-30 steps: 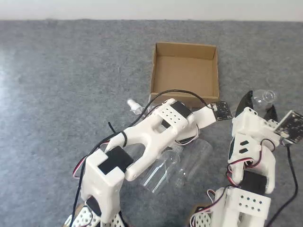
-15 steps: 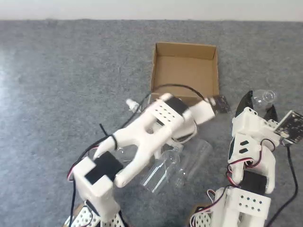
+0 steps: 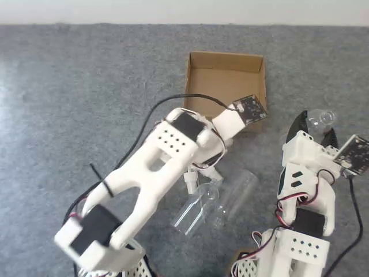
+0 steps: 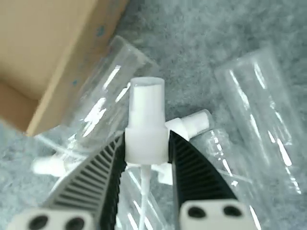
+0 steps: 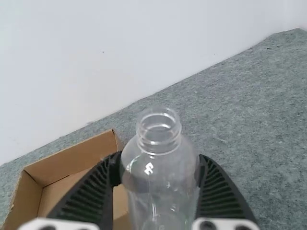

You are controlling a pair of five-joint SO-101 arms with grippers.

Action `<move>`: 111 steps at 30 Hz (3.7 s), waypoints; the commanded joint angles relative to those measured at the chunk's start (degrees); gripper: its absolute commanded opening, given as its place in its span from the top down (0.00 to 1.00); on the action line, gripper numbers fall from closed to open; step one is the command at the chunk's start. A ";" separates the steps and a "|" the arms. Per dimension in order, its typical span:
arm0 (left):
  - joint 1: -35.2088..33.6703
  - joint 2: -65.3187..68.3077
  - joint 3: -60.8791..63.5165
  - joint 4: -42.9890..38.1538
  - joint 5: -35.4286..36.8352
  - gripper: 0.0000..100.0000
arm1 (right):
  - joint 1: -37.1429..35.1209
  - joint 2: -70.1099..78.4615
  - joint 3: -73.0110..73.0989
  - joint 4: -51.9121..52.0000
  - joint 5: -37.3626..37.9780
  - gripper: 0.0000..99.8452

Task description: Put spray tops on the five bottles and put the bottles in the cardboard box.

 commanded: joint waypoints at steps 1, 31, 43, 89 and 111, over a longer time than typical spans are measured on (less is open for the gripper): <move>-1.49 -9.23 0.57 0.97 3.25 0.95 | -0.92 -1.10 -3.52 -1.71 1.05 0.91; -40.35 -30.51 3.56 15.65 0.88 0.95 | -18.51 -1.10 0.18 -1.01 7.30 0.91; -50.55 -29.89 23.78 -2.11 -4.57 0.95 | -24.48 -1.10 1.85 -1.19 11.69 0.91; -66.81 -29.71 33.71 2.64 -15.47 0.81 | -24.66 -1.10 1.85 -1.19 15.56 0.91; -66.90 0.26 8.31 13.71 -16.35 0.81 | -24.66 -1.10 1.85 -1.19 15.74 0.91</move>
